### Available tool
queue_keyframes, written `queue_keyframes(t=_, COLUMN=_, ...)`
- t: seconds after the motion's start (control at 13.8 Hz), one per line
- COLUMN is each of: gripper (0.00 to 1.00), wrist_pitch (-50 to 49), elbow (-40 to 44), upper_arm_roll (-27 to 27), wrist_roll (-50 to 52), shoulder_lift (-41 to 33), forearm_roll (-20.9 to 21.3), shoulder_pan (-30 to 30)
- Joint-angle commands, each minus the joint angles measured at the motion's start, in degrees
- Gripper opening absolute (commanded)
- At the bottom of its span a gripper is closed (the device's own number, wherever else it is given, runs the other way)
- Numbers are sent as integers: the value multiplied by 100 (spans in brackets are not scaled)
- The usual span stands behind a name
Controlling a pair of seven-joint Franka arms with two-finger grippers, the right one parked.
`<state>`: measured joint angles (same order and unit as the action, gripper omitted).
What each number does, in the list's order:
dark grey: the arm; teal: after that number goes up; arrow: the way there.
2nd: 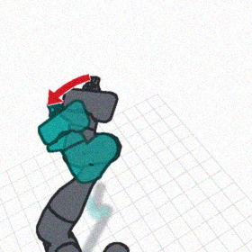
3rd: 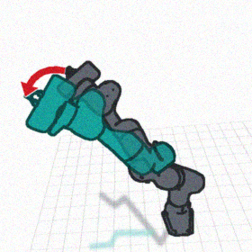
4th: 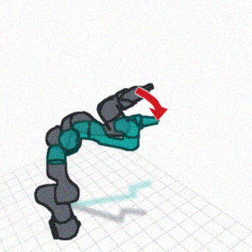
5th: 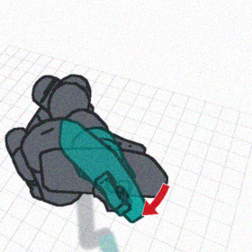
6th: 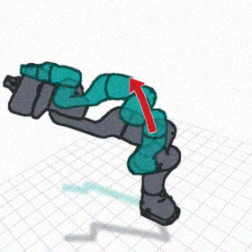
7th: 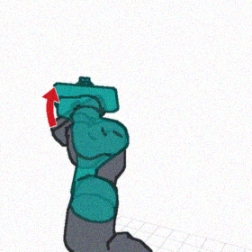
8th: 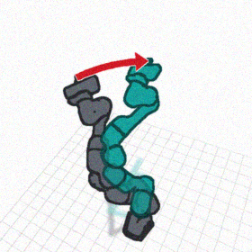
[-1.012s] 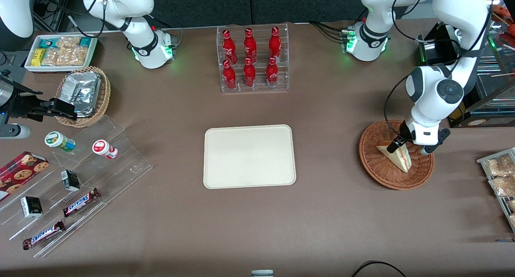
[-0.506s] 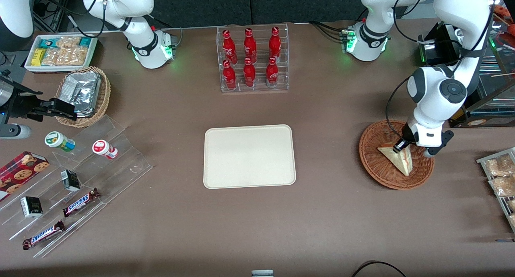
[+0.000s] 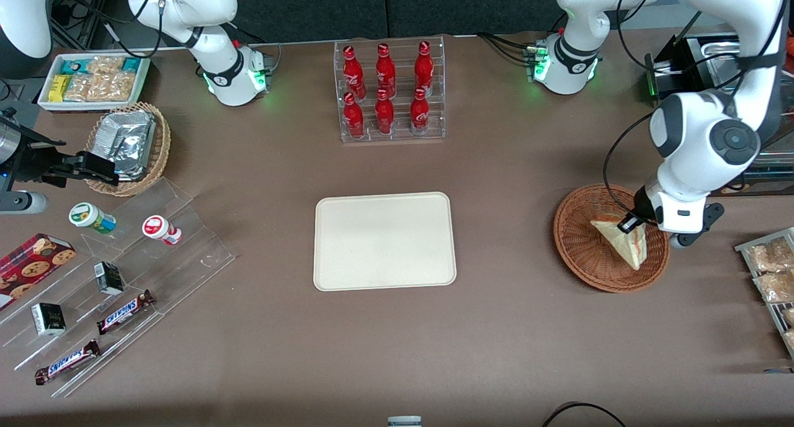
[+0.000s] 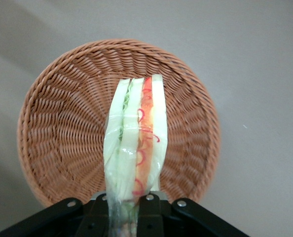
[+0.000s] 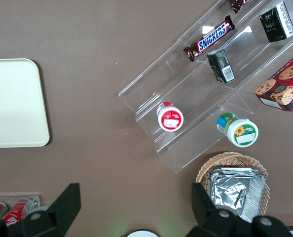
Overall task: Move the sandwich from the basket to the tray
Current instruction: 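Lift the sandwich and carry it over the white tray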
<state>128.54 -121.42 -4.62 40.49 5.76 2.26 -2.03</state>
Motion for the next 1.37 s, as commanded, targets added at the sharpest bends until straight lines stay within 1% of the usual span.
queue_keyframes(t=0.0, gripper=0, wrist_pitch=-863, elbow=688, upper_arm_roll=-372, wrist_roll=90, shoulder_lift=-22, forearm_roll=73, shoulder_pan=28)
queue_keyframes(t=0.22, gripper=0, wrist_pitch=-1461, elbow=1137, upper_arm_roll=-733, wrist_roll=99, shoulder_lift=-22, forearm_roll=73, shoulder_pan=28)
queue_keyframes(t=0.36, gripper=0, wrist_pitch=-1900, elbow=1505, upper_arm_roll=-1110, wrist_roll=99, shoulder_lift=-57, forearm_roll=108, shoulder_pan=28)
queue_keyframes(t=0.43, gripper=0, wrist_pitch=-2137, elbow=1751, upper_arm_roll=-1364, wrist_roll=152, shoulder_lift=3, forearm_roll=99, shoulder_pan=36)
queue_keyframes(t=0.51, gripper=0, wrist_pitch=-2314, elbow=1954, upper_arm_roll=-1715, wrist_roll=509, shoulder_lift=47, forearm_roll=116, shoulder_pan=36)
queue_keyframes(t=0.58, gripper=0, wrist_pitch=-2350, elbow=2008, upper_arm_roll=-1936, wrist_roll=765, shoulder_lift=57, forearm_roll=117, shoulder_pan=36)
queue_keyframes(t=0.72, gripper=0, wrist_pitch=-2351, elbow=2061, upper_arm_roll=-2480, wrist_roll=864, shoulder_lift=65, forearm_roll=143, shoulder_pan=45)
queue_keyframes(t=0.87, gripper=0, wrist_pitch=-2325, elbow=2105, upper_arm_roll=-2929, wrist_roll=1003, shoulder_lift=144, forearm_roll=423, shoulder_pan=45)
queue_keyframes(t=0.94, gripper=0, wrist_pitch=-2316, elbow=2201, upper_arm_roll=-3149, wrist_roll=1153, shoulder_lift=223, forearm_roll=476, shoulder_pan=45)
queue_keyframes(t=1.08, gripper=0, wrist_pitch=-2298, elbow=2351, upper_arm_roll=-3413, wrist_roll=1207, shoulder_lift=469, forearm_roll=547, shoulder_pan=45)
queue_keyframes(t=1.16, gripper=0, wrist_pitch=-2237, elbow=2360, upper_arm_roll=-3562, wrist_roll=1311, shoulder_lift=635, forearm_roll=669, shoulder_pan=54)
queue_keyframes(t=1.3, gripper=0, wrist_pitch=-1974, elbow=2412, upper_arm_roll=-3887, wrist_roll=1793, shoulder_lift=1074, forearm_roll=1169, shoulder_pan=54)
